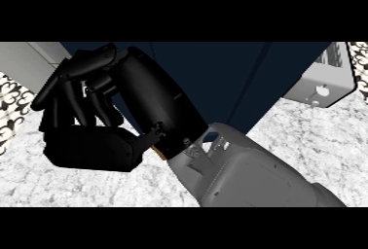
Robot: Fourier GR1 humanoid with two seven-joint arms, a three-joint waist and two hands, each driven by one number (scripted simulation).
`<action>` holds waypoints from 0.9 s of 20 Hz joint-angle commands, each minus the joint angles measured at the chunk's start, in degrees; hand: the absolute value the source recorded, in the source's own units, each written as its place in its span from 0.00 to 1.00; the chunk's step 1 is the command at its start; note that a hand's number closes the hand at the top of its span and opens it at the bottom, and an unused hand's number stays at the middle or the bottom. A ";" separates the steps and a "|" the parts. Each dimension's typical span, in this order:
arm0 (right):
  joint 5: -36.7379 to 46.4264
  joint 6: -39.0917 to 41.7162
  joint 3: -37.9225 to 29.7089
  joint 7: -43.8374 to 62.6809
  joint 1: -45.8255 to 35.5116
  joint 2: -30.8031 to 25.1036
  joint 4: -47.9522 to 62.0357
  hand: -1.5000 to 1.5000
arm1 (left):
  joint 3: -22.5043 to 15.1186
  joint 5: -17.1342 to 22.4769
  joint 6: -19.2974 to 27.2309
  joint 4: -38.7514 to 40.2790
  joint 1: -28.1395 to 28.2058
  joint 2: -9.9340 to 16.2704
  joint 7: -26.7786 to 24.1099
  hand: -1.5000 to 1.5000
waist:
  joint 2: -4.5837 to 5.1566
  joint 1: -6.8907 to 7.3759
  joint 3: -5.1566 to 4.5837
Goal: Pick up the wine, place it into the cabinet and close the cabinet
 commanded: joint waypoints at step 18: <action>-31.88 43.72 -4.52 3.12 -12.94 0.28 35.98 1.00 | 9.41 -0.58 -10.33 5.33 1.44 -3.49 4.27 0.00 | -0.02 -0.57 0.02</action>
